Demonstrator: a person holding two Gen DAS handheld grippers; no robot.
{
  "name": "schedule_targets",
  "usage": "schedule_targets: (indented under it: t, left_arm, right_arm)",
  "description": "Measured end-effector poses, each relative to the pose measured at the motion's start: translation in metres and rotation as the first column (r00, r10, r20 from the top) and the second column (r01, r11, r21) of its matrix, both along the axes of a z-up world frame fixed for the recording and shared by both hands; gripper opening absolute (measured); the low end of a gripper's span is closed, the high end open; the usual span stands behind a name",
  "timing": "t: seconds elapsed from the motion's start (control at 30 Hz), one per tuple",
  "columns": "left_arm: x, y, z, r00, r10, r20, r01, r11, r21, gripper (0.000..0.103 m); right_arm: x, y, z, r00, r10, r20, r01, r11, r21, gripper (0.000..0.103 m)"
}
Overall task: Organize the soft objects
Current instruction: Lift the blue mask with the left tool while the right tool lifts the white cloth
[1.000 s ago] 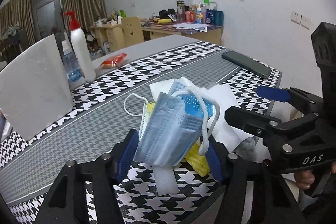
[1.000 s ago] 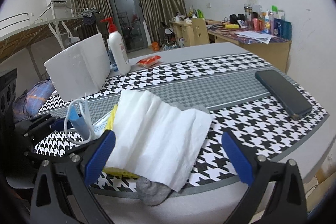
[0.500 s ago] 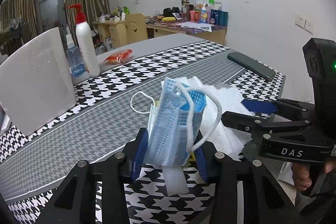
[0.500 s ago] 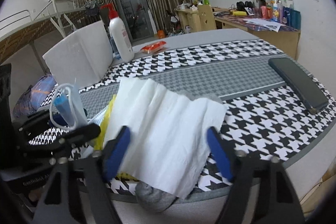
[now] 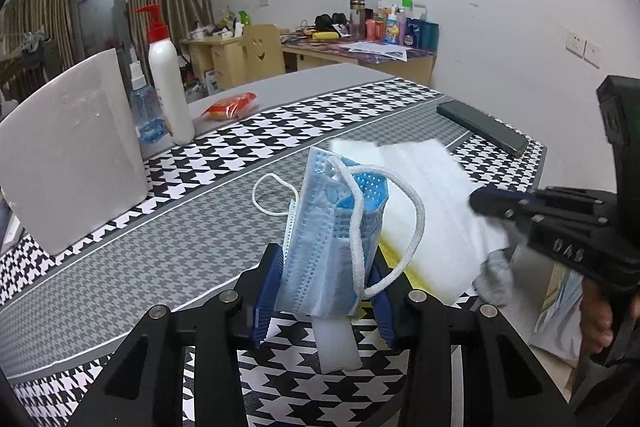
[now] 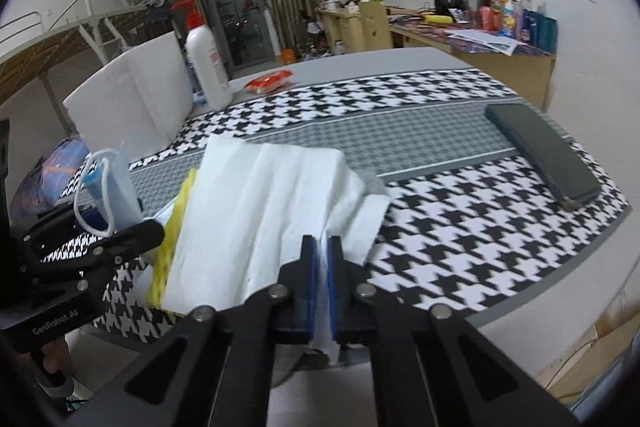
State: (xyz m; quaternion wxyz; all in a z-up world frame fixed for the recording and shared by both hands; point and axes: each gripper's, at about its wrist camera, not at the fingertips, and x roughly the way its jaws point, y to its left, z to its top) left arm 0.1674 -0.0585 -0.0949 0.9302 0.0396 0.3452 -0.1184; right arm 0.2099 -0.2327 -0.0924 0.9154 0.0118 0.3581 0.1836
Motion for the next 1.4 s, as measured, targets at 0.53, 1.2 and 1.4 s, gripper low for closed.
schedule_targets:
  t: [0.53, 1.2, 1.4]
  left_arm:
    - [-0.003, 0.001, 0.006, 1.000, 0.007, 0.017, -0.007, 1.000, -0.002, 0.039]
    - [-0.009, 0.003, 0.010, 0.999, 0.020, 0.033, -0.019, 0.999, -0.026, 0.020]
    - [-0.013, 0.006, 0.014, 0.999, 0.028, 0.042, -0.026, 0.999, -0.037, 0.014]
  right_arm:
    - [-0.012, -0.027, 0.036, 0.991, -0.084, 0.100, 0.079, 0.996, 0.046, 0.004]
    - [-0.030, -0.054, 0.071, 0.958, -0.188, 0.216, 0.186, 0.982, 0.031, 0.004]
    - [-0.019, -0.046, 0.048, 0.974, -0.163, 0.158, 0.166, 0.986, -0.005, 0.004]
